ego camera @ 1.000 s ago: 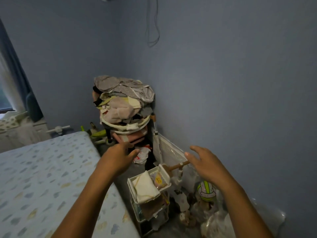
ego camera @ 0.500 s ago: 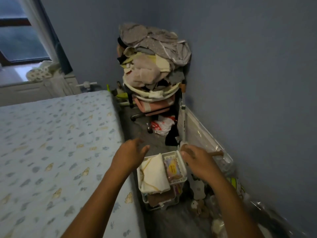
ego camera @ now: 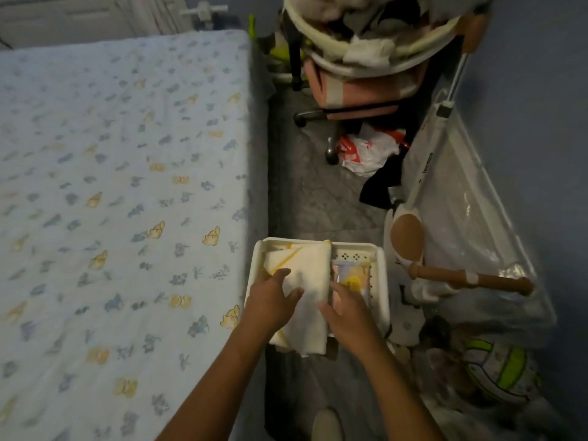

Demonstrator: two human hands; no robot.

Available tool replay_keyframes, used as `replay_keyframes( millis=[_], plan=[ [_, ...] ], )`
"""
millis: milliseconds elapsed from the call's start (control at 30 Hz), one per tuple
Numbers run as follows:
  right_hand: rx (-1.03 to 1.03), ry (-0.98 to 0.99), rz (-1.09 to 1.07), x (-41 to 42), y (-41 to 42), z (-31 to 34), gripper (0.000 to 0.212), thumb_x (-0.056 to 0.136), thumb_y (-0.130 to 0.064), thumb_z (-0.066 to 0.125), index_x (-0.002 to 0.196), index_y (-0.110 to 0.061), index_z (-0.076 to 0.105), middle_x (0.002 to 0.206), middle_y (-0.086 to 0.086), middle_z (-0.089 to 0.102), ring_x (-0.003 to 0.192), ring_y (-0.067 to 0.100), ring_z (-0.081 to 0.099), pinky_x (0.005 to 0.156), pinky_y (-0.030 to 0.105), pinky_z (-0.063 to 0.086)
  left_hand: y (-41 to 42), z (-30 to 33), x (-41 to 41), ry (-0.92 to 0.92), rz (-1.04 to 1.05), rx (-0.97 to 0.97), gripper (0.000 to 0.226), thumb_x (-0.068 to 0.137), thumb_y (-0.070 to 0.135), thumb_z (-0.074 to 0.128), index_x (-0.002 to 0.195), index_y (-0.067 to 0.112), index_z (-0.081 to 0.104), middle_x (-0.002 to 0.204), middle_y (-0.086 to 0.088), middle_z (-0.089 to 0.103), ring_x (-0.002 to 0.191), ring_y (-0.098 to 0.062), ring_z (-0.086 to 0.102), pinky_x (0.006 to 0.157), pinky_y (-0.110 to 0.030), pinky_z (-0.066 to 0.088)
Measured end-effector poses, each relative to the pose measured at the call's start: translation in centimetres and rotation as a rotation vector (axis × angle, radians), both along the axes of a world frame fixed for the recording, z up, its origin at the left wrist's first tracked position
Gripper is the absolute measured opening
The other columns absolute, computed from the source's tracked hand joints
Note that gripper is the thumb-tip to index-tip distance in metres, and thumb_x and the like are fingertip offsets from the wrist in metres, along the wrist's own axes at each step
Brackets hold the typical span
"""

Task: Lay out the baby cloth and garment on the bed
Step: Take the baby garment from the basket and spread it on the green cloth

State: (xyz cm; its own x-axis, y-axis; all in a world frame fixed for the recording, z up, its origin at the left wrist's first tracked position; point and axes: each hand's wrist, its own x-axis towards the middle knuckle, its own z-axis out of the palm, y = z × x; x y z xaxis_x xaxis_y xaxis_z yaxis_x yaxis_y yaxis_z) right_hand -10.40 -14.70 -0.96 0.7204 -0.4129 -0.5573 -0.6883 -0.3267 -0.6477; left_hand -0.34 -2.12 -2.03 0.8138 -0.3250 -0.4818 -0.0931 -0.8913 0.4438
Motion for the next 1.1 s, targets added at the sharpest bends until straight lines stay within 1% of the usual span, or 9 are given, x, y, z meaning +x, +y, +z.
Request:
replay_keyframes(
  millis=[100, 267, 367, 500, 633, 767, 867, 1000, 1100],
  plan=[
    [0.037, 0.020, -0.004, 1.3, -0.4, -4.2, 0.064, 0.093, -0.039, 0.055, 0.150, -0.028, 0.028, 0.151, 0.004, 0.037, 0.133, 0.024, 0.042, 0.107, 0.047, 0.041, -0.8, -3.8, -0.1, 0.044, 0.055, 0.059, 0.068, 0.087, 0.058, 0.056, 0.146, 0.037, 0.030, 0.152, -0.005, 0.039, 0.131, -0.028, 0.047, 0.104, -0.043, 0.044],
    [0.055, -0.069, 0.025, 2.8, 0.3, -8.4, 0.074, 0.090, -0.035, 0.062, 0.150, -0.040, 0.019, 0.160, -0.002, 0.019, 0.141, 0.023, 0.029, 0.108, 0.041, 0.036, -0.5, -7.4, -0.1, 0.109, 0.100, 0.112, 0.081, 0.086, 0.060, 0.055, 0.150, 0.040, 0.010, 0.158, -0.011, 0.023, 0.139, -0.034, 0.034, 0.110, -0.049, 0.036],
    [0.039, -0.062, 0.080, 3.6, 0.3, -9.9, 0.082, 0.087, -0.033, 0.065, 0.149, -0.045, 0.013, 0.160, -0.002, 0.018, 0.142, 0.025, 0.028, 0.108, 0.042, 0.036, -0.5, -8.6, 0.2, 0.135, 0.098, 0.104, 0.085, 0.086, 0.057, 0.056, 0.150, 0.045, 0.001, 0.155, -0.014, 0.025, 0.138, -0.035, 0.034, 0.111, -0.050, 0.034],
    [0.102, -0.095, 0.070, 3.8, -0.3, -10.6, 0.086, 0.084, -0.023, 0.069, 0.147, -0.048, 0.018, 0.153, 0.000, 0.027, 0.137, 0.023, 0.032, 0.109, 0.041, 0.037, -0.1, -9.1, 0.5, 0.116, 0.117, -0.008, 0.086, 0.083, 0.053, 0.065, 0.148, 0.047, 0.010, 0.147, -0.008, 0.040, 0.129, -0.029, 0.044, 0.105, -0.043, 0.039],
    [0.234, -0.161, -0.009, 3.1, -1.3, -8.8, 0.087, 0.081, -0.008, 0.067, 0.144, -0.052, 0.025, 0.147, -0.003, 0.032, 0.135, 0.016, 0.034, 0.110, 0.037, 0.037, 0.1, -7.7, 0.3, 0.101, 0.127, -0.213, 0.083, 0.079, 0.044, 0.074, 0.145, 0.044, 0.024, 0.142, 0.009, 0.045, 0.117, -0.010, 0.046, 0.093, -0.025, 0.039],
    [0.243, -0.264, -0.023, 3.3, -2.0, -5.2, 0.087, 0.079, -0.005, 0.065, 0.141, -0.056, 0.029, 0.144, -0.012, 0.034, 0.133, 0.010, 0.036, 0.108, 0.041, 0.041, 0.1, -4.2, 0.4, 0.016, 0.157, -0.367, 0.080, 0.078, 0.045, 0.075, 0.141, 0.047, 0.027, 0.132, 0.025, 0.036, 0.117, -0.002, 0.041, 0.094, -0.020, 0.033],
    [0.217, -0.336, 0.005, 4.4, -1.3, -1.7, 0.087, 0.079, -0.007, 0.065, 0.136, -0.062, 0.029, 0.138, -0.014, 0.036, 0.125, 0.008, 0.041, 0.095, 0.030, 0.043, 1.1, -0.7, 1.0, -0.066, 0.174, -0.425, 0.079, 0.078, 0.047, 0.074, 0.141, 0.050, 0.026, 0.138, 0.019, 0.038, 0.115, -0.001, 0.038, 0.093, -0.021, 0.030],
    [0.186, -0.401, 0.096, 6.6, 1.9, 2.8, 0.087, 0.080, -0.007, 0.063, 0.136, -0.063, 0.028, 0.136, -0.016, 0.035, 0.121, 0.006, 0.041, 0.090, 0.025, 0.042, 4.6, 4.1, 1.9, -0.137, 0.233, -0.438, 0.080, 0.079, 0.053, 0.071, 0.142, 0.051, 0.022, 0.144, 0.011, 0.037, 0.112, -0.001, 0.034, 0.093, -0.023, 0.030],
    [0.181, -0.428, 0.189, 8.1, 6.1, 5.8, 0.087, 0.080, -0.009, 0.063, 0.136, -0.064, 0.026, 0.128, -0.016, 0.033, 0.115, 0.007, 0.041, 0.079, 0.017, 0.039, 9.3, 7.1, 2.0, -0.191, 0.279, -0.451, 0.080, 0.078, 0.052, 0.071, 0.142, 0.051, 0.022, 0.143, 0.009, 0.039, 0.111, -0.002, 0.034, 0.093, -0.024, 0.031]
  ],
)
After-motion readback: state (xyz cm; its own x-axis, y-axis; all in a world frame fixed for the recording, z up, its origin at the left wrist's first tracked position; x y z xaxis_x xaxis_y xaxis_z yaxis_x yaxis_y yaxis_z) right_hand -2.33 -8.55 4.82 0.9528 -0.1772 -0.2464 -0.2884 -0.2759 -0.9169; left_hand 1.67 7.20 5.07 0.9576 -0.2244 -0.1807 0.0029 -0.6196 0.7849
